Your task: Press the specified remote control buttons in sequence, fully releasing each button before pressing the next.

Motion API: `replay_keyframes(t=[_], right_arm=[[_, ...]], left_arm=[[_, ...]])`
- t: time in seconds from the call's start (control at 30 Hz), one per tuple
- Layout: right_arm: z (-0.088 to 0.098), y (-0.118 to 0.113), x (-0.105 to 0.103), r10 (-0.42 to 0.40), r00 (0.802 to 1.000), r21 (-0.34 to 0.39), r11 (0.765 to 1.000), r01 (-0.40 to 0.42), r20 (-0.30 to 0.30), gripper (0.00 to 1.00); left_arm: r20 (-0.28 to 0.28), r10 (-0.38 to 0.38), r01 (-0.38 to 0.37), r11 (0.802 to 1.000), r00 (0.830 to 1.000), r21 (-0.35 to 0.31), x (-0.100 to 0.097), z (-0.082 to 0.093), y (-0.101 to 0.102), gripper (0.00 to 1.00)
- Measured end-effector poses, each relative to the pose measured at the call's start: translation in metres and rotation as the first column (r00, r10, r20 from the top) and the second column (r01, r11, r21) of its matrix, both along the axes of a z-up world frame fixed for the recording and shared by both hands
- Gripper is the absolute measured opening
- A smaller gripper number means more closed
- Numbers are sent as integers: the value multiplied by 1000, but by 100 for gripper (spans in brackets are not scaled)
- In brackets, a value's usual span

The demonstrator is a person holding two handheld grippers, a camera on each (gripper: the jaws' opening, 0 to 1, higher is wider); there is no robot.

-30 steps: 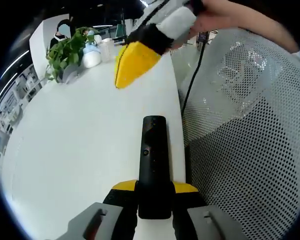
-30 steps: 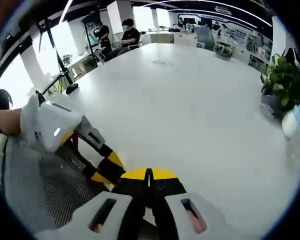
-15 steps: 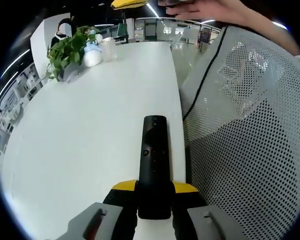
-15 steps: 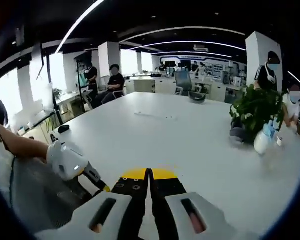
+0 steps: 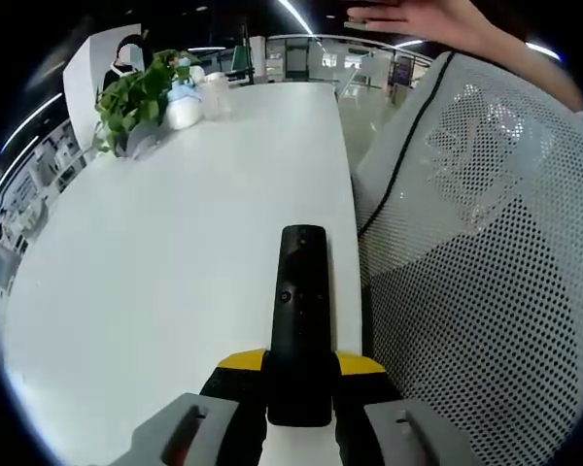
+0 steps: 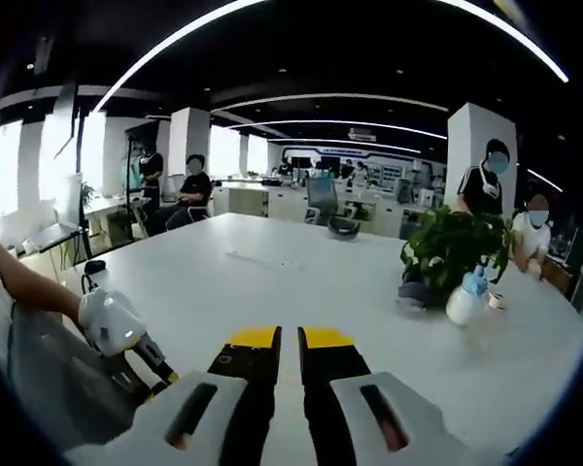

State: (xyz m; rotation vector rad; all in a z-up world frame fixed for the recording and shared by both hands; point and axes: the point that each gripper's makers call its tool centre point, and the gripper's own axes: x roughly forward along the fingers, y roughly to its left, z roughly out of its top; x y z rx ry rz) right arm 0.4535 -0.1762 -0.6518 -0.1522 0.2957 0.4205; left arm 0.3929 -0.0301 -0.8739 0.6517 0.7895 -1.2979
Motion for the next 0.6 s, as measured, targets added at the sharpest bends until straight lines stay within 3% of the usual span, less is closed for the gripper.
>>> replay_keyframes(t=[0.13,0.23,0.43,0.57,0.6], right_arm=[[-2,-8,2,-7,1000,-16,1000,7,3,19],[2,-12,5,-12,999,-44,999,14,46,30],[4,-24,5,-19,999,-17,1000,20,50,51],[-1,-29,2,-11,997,-46,999,14,75,64],[-2,-30,1,-30,997,-21,999,32,70,67]], left_arm=[[0,-4,4,1000,1000,2,0,0,0,25],[0,-6,6,1000,1000,3,1,0,0,25],[0,-9,9,1000,1000,5,1,0,-1,25],[-1,-8,8,1000,1000,5,1,0,-1,25],[0,-8,8,1000,1000,5,1,0,-1,25]])
